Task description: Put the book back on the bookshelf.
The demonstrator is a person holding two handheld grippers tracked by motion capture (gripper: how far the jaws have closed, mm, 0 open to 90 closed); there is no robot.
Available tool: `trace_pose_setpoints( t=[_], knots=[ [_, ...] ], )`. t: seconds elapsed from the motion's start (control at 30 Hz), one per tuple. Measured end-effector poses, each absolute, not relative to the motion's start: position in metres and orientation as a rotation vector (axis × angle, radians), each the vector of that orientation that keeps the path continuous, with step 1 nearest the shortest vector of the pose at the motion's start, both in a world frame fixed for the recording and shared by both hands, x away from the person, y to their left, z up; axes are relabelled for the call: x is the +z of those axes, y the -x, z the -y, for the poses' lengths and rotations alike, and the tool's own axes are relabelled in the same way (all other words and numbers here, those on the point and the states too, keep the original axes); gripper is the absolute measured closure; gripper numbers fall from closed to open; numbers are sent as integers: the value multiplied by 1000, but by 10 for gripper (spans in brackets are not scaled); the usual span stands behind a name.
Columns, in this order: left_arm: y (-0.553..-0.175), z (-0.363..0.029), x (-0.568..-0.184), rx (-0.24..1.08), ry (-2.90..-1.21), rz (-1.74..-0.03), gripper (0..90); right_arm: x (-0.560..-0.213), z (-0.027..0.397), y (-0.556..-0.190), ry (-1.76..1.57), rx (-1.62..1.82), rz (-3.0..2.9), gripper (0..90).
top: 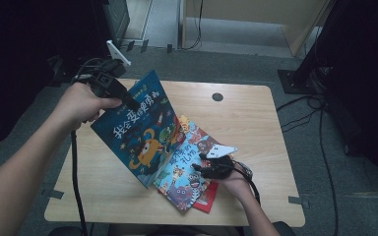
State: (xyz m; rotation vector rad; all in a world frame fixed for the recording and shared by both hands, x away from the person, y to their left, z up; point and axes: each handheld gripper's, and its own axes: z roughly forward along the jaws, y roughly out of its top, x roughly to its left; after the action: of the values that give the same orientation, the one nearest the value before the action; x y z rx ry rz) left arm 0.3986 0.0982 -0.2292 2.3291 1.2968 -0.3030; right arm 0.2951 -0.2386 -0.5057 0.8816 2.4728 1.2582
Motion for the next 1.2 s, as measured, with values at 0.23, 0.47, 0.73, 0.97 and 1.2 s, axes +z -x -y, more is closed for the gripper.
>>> trace_pose_setpoints(
  t=[0.23, 0.47, 0.73, 0.97, 1.2],
  knots=[
    [-391, -132, -230, -321, -2263, -1340, 839, -507, 237, -298, -856, 1259, -2463, 454],
    [-388, -154, -235, -332, -2218, -1390, 838, -510, 238, -298, -841, 1277, -2446, 455],
    [-382, -173, -235, -282, -2205, -1420, 839, -510, 238, -298, -839, 1280, -2444, 453],
    [-374, -200, -234, -320, -2141, -1448, 839, -510, 238, -298, -829, 1280, -2447, 454],
    [-366, -232, -236, -352, -2073, -1473, 839, -510, 238, -298, -831, 1280, -2443, 453]
  ],
)
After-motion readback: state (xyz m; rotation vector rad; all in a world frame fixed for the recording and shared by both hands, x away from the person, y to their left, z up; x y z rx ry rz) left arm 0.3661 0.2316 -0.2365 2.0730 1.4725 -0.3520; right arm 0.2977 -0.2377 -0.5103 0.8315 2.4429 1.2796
